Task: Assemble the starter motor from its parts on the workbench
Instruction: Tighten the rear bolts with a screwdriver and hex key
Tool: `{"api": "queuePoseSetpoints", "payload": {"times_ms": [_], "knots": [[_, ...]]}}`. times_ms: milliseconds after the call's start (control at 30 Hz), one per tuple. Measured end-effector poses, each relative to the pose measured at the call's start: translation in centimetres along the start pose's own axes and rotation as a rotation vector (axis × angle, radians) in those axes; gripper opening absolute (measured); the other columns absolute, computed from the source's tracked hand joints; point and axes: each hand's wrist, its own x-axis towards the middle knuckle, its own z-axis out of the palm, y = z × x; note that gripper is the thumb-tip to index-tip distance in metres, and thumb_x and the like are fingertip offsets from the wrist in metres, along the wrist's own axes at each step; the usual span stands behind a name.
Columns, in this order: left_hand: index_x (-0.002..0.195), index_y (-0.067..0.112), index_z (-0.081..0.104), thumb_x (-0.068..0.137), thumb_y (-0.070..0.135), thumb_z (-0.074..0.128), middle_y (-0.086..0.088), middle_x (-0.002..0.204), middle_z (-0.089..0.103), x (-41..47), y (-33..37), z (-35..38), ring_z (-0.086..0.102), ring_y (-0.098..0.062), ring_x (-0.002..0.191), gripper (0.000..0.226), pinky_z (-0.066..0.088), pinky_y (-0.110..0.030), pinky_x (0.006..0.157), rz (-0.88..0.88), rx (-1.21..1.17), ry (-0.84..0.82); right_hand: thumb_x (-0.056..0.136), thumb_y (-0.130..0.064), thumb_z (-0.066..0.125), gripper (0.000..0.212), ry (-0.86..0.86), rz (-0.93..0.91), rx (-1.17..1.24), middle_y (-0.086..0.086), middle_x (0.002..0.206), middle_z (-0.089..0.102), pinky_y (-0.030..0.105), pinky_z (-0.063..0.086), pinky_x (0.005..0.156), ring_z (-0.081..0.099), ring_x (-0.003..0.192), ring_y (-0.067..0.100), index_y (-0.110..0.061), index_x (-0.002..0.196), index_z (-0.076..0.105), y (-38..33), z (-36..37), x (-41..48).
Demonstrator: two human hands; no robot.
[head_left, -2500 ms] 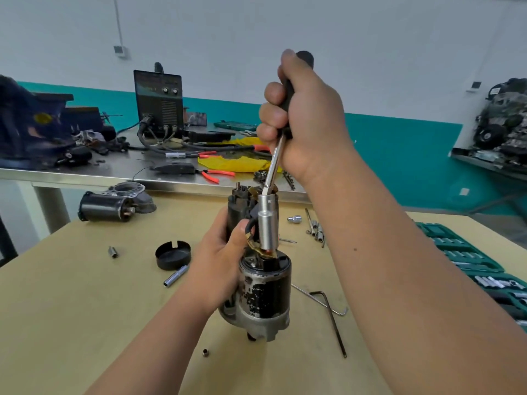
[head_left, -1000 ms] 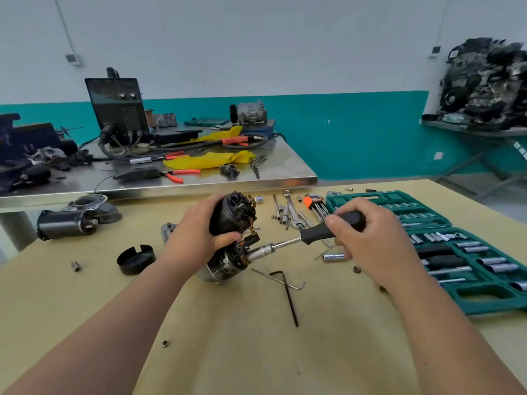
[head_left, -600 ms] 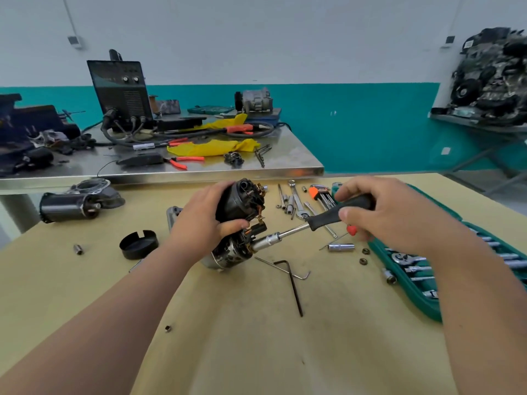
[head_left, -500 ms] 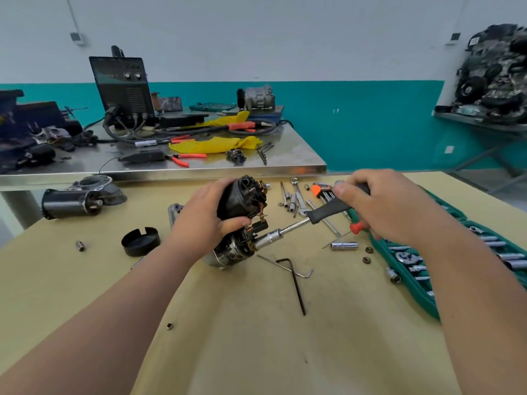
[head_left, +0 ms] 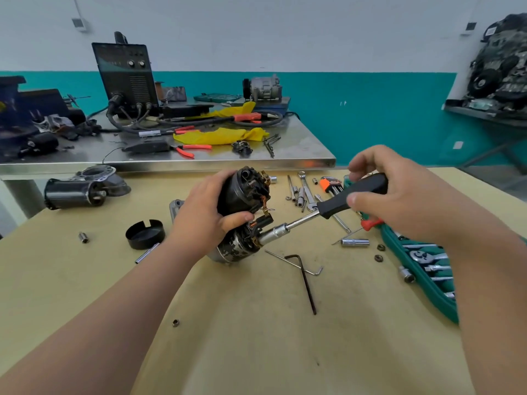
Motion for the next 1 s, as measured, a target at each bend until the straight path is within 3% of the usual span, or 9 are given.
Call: {"api": "queuePoseSetpoints", "payload": {"times_ms": [67, 200, 333, 467, 633, 733, 800, 933, 1000], "knots": [[0.135, 0.040, 0.038, 0.073, 0.037, 0.081, 0.015, 0.126, 0.049, 0.0, 0.0, -0.1, 0.044, -0.017, 0.122, 0.075, 0.039, -0.041, 0.100, 0.004, -0.011, -0.010, 0.089, -0.030, 0.062, 0.013, 0.003, -0.006, 0.067, -0.006, 0.081, 0.066, 0.033, 0.055, 0.056, 0.066, 0.058, 0.013, -0.039, 0.093, 0.053, -0.4, 0.1, -0.4], [0.136, 0.037, 0.040, 0.073, 0.041, 0.078, 0.006, 0.129, 0.053, 0.1, 0.1, -0.2, 0.046, -0.020, 0.122, 0.074, 0.040, -0.049, 0.104, -0.019, -0.027, -0.021, 0.088, -0.057, 0.046, 0.024, 0.206, 0.022, -0.311, -0.011, 0.074, 0.060, 0.029, 0.042, 0.055, 0.058, 0.064, 0.010, -0.034, 0.092, 0.053, -0.3, 1.2, 0.3], [0.137, 0.036, 0.039, 0.073, 0.038, 0.080, 0.010, 0.127, 0.050, 0.0, 0.2, -0.2, 0.045, -0.021, 0.123, 0.075, 0.040, -0.048, 0.104, -0.004, -0.009, -0.009, 0.088, -0.022, 0.063, 0.025, 0.003, 0.013, 0.220, -0.005, 0.087, 0.065, 0.030, 0.054, 0.054, 0.066, 0.059, 0.013, -0.039, 0.098, 0.049, -0.5, 0.3, -0.6], [0.136, 0.040, 0.037, 0.074, 0.038, 0.078, 0.005, 0.132, 0.051, 0.0, -0.2, 0.0, 0.045, -0.023, 0.125, 0.074, 0.039, -0.050, 0.104, -0.003, -0.010, -0.006, 0.092, -0.050, 0.048, 0.020, 0.299, 0.009, -0.225, -0.007, 0.065, 0.061, 0.033, 0.049, 0.058, 0.064, 0.061, 0.014, -0.031, 0.094, 0.054, -0.6, 1.8, -0.4], [0.132, 0.047, 0.035, 0.075, 0.034, 0.079, 0.016, 0.122, 0.044, -0.1, 0.0, 0.0, 0.043, -0.015, 0.120, 0.074, 0.037, -0.039, 0.097, -0.006, 0.003, 0.006, 0.089, -0.017, 0.063, 0.029, 0.001, -0.009, 0.239, -0.014, 0.097, 0.064, 0.020, 0.054, 0.054, 0.068, 0.066, 0.008, -0.039, 0.099, 0.048, -0.2, 0.2, -1.5], [0.133, 0.044, 0.037, 0.071, 0.044, 0.073, 0.017, 0.121, 0.045, -0.1, 0.1, 0.0, 0.044, -0.014, 0.118, 0.072, 0.037, -0.037, 0.095, -0.002, 0.008, 0.005, 0.093, -0.040, 0.054, 0.009, 0.214, -0.072, -0.041, -0.008, 0.068, 0.065, 0.025, 0.048, 0.050, 0.063, 0.058, 0.009, -0.033, 0.087, 0.055, -0.2, 1.1, -1.2], [0.135, 0.041, 0.039, 0.068, 0.050, 0.068, 0.015, 0.124, 0.048, -0.1, 0.1, 0.0, 0.046, -0.016, 0.120, 0.073, 0.039, -0.039, 0.097, -0.013, 0.005, 0.004, 0.090, -0.055, 0.045, 0.027, 0.350, -0.054, -0.231, -0.008, 0.062, 0.060, 0.028, 0.042, 0.052, 0.059, 0.056, 0.009, -0.031, 0.084, 0.055, -0.3, 2.2, -0.8], [0.131, 0.046, 0.039, 0.065, 0.052, 0.067, 0.017, 0.120, 0.048, -0.1, -0.1, 0.1, 0.044, -0.009, 0.113, 0.072, 0.037, -0.035, 0.094, 0.000, -0.017, 0.013, 0.089, -0.022, 0.062, 0.023, 0.085, -0.009, 0.290, -0.009, 0.095, 0.064, 0.027, 0.054, 0.054, 0.067, 0.063, 0.014, -0.037, 0.101, 0.049, 0.1, 1.0, -1.2], [0.128, 0.049, 0.038, 0.065, 0.052, 0.067, 0.019, 0.116, 0.046, -0.1, -0.1, 0.1, 0.040, -0.002, 0.107, 0.070, 0.035, -0.033, 0.090, 0.014, -0.024, 0.025, 0.090, -0.014, 0.061, 0.025, 0.064, -0.024, 0.318, -0.004, 0.086, 0.069, 0.027, 0.056, 0.055, 0.069, 0.063, 0.017, -0.034, 0.100, 0.052, 0.2, 0.8, -1.4]]}}
